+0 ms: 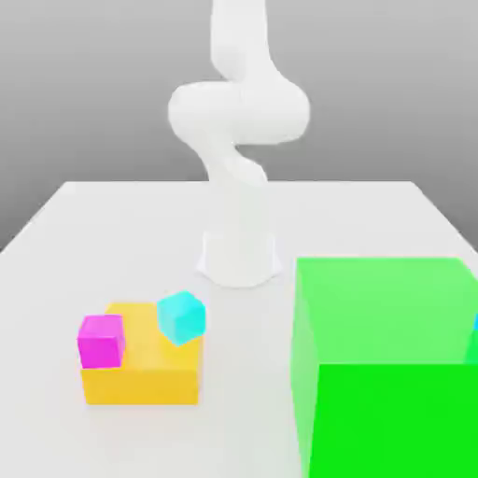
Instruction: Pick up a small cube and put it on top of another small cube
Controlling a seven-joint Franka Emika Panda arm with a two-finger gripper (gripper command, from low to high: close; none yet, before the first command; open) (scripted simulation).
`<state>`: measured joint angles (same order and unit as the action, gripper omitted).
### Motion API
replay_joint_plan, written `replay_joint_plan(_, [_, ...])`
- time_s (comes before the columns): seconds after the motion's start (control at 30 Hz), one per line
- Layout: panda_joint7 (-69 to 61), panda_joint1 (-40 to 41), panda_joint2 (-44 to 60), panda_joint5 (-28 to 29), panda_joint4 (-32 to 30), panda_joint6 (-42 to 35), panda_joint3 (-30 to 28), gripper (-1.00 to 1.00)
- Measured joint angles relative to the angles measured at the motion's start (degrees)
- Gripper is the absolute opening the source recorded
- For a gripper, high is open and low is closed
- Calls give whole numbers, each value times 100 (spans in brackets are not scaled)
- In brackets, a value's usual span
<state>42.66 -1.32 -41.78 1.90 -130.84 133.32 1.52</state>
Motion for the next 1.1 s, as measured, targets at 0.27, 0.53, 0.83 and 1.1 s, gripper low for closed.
replay_joint_plan(0.27, [-1831, -873, 1536, 565, -49, 684, 418, 0])
replay_joint_plan(0.53, [-3850, -1698, 3048, 916, -142, 1387, 846, 0])
replay_joint_plan(0.83, [-6185, -2570, 3977, 792, -840, 2028, 1240, 0])
replay_joint_plan(1.1, [-8215, -3196, 4400, 516, -1778, 2496, 1538, 0])
